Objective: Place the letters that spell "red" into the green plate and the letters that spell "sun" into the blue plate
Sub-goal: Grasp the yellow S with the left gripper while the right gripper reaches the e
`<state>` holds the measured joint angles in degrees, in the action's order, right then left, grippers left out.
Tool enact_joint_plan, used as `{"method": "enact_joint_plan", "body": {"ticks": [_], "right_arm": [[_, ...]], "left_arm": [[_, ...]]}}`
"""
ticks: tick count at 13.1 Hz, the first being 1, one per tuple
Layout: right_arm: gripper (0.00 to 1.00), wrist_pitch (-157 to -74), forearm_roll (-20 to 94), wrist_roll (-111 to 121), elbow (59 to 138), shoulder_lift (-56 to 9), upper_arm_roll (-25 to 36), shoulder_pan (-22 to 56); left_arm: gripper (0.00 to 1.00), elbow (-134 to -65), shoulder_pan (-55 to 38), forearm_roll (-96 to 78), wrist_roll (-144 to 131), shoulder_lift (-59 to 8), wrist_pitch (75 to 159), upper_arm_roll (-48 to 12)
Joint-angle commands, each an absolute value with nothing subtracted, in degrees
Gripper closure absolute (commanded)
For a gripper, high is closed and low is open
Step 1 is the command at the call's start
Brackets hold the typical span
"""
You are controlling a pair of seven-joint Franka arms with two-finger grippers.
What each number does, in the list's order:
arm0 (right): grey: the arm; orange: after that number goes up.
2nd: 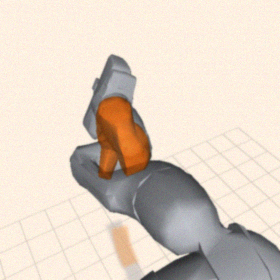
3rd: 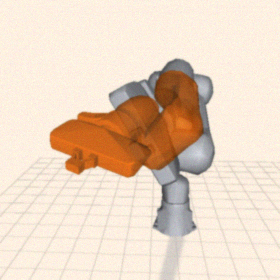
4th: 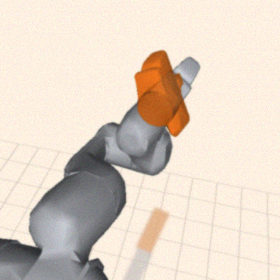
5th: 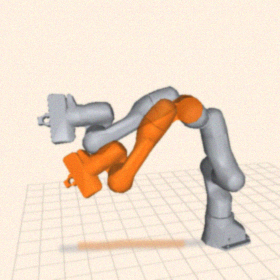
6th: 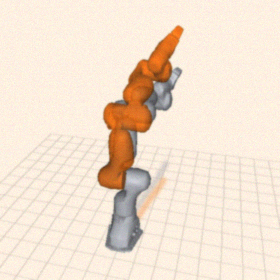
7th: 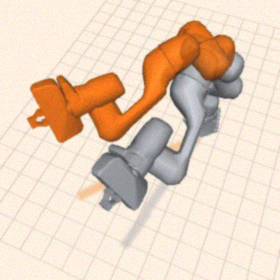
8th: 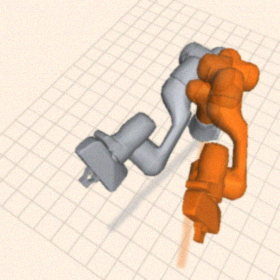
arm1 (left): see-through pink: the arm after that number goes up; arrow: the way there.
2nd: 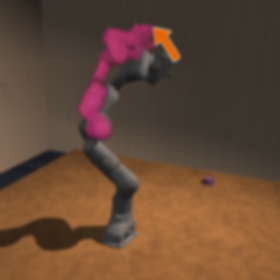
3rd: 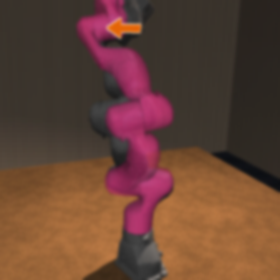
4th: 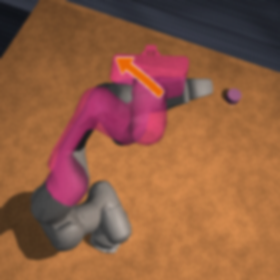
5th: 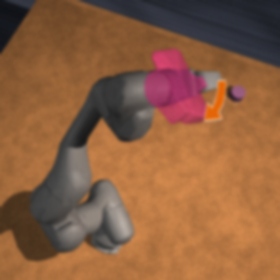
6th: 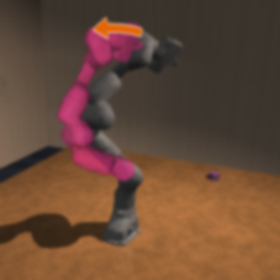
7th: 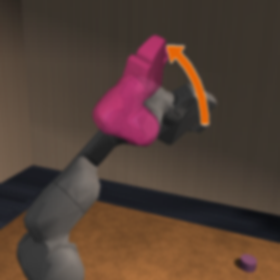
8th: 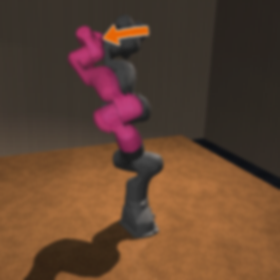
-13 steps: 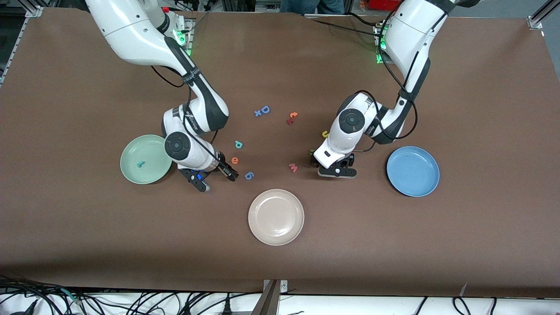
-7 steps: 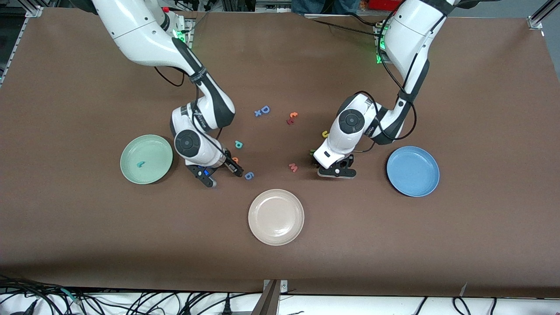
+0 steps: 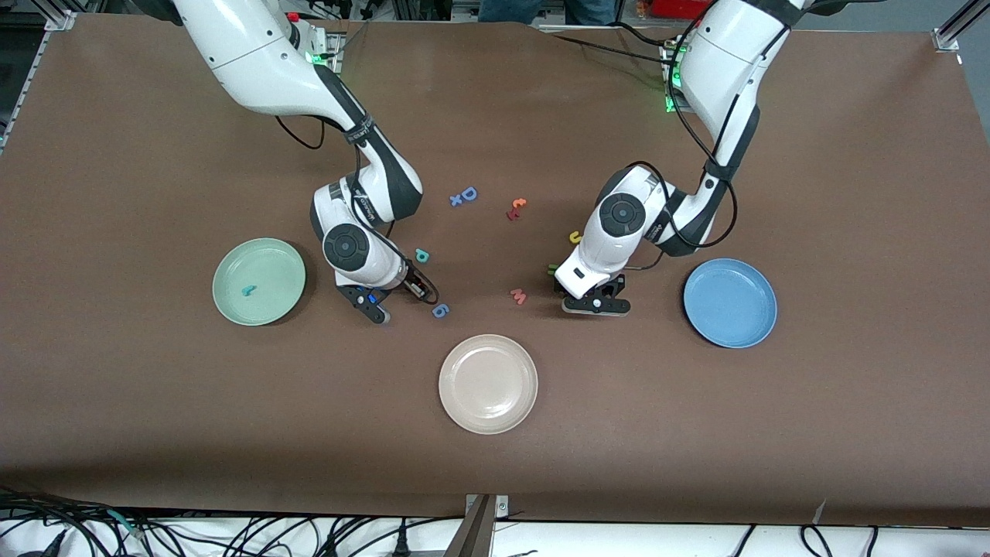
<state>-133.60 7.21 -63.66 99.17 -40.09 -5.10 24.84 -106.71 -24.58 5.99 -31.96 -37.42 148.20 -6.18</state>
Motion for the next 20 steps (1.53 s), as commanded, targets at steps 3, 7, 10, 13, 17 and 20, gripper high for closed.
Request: {"method": "enact_joint_plan", "body": {"ticks": [3,7,10,13,17,20], "right_arm": [[0.42,-134.56,6.15,-64.25,100.90,-38.67,-4.92,25.05],[0.40,-136.22,6.24,-65.39,100.90,-38.85,-5.10,25.05],[0.40,-136.32,6.68,-65.48,100.81,-39.02,-5.18,25.14],[0.39,-136.23,7.29,-65.83,100.81,-39.02,-5.27,25.05],[0.37,-136.32,8.70,-66.71,100.72,-39.11,-5.45,25.05],[0.38,-136.49,10.20,-66.71,100.63,-39.20,-5.54,25.14]], "left_arm": [[0.52,-106.44,-24.43,7.91,-32.87,-37.62,148.62,-6.15],[0.59,-106.35,-24.43,7.91,-32.96,-37.62,148.62,-6.15],[0.71,-106.35,-24.43,7.91,-32.96,-37.62,148.62,-6.15],[0.76,-106.35,-24.43,7.91,-32.96,-37.62,148.62,-6.15],[0.78,-106.17,-24.35,8.00,-32.17,-37.53,148.62,-5.98],[0.77,-105.21,-23.04,8.00,-31.38,-37.18,148.19,-5.89]]}}
